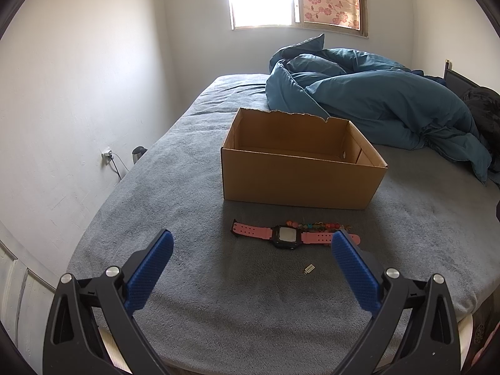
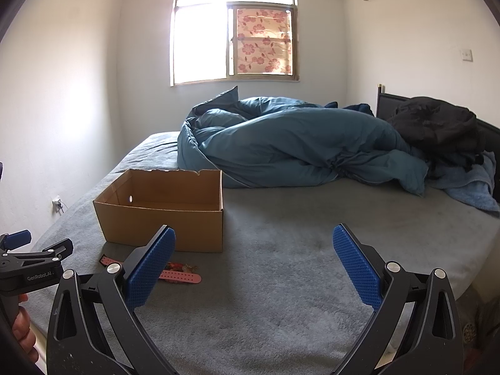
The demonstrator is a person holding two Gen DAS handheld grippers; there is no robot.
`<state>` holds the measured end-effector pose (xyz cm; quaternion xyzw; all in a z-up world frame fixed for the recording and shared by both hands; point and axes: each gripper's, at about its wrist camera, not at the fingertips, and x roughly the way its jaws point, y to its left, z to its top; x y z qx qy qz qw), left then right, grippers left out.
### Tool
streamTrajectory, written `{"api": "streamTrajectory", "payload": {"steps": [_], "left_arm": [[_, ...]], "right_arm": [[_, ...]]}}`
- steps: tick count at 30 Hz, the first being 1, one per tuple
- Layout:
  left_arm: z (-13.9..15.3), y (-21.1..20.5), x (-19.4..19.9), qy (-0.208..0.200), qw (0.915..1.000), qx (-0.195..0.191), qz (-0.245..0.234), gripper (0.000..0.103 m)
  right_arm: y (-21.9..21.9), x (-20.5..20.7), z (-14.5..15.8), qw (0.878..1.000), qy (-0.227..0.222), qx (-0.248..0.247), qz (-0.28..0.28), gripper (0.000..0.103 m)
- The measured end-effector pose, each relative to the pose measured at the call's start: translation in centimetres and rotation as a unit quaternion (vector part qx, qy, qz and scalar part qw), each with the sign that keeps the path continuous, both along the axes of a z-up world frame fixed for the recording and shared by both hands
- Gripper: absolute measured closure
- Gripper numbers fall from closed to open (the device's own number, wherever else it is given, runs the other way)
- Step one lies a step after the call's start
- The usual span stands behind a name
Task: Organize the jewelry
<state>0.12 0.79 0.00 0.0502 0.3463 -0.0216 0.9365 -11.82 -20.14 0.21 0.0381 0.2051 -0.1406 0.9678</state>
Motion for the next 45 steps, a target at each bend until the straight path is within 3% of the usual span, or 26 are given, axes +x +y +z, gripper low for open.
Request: {"api": "streamTrajectory", "payload": {"steps": [12, 18, 22, 27, 32, 38, 45], "left_arm": [[-1.4, 0.5, 0.8, 0.005, 0.9999, 0.003, 0.015, 0.004], [-4.8, 2.2, 3.2, 0.065, 0.9979, 0.005, 0.008, 0.004], [-7.8, 3.3, 5.0, 0.111, 0.9936, -0.004, -0.021, 0.004], [-9.9, 4.6, 7.5, 0.148, 0.9818, -0.087, -0.081, 0.004], [-10.5, 4.3, 9.8, 0.147, 0.9809, -0.097, -0.082, 0.004], [-11.4, 4.3, 11.6, 0.089, 0.9886, -0.092, -0.08, 0.004], [-12.9, 4.3, 13.7, 0.087, 0.9872, -0.082, -0.105, 0.007]], "right_arm": [[0.2, 0.8, -0.9, 1.0, 0.013, 0.005, 0.003, 0.006], [0.1, 2.8, -3.5, 0.997, 0.055, 0.043, 0.028, 0.006], [-0.2, 5.4, -6.3, 0.988, 0.108, 0.096, 0.058, 0.007], [0.4, 9.3, -9.3, 0.97, 0.158, 0.156, 0.103, 0.011], [0.8, 13.0, -11.9, 0.95, 0.187, 0.212, 0.13, 0.021], [0.6, 15.7, -14.4, 0.93, 0.215, 0.262, 0.144, 0.038], [-0.3, 17.0, -17.0, 0.914, 0.239, 0.295, 0.143, 0.055]]}}
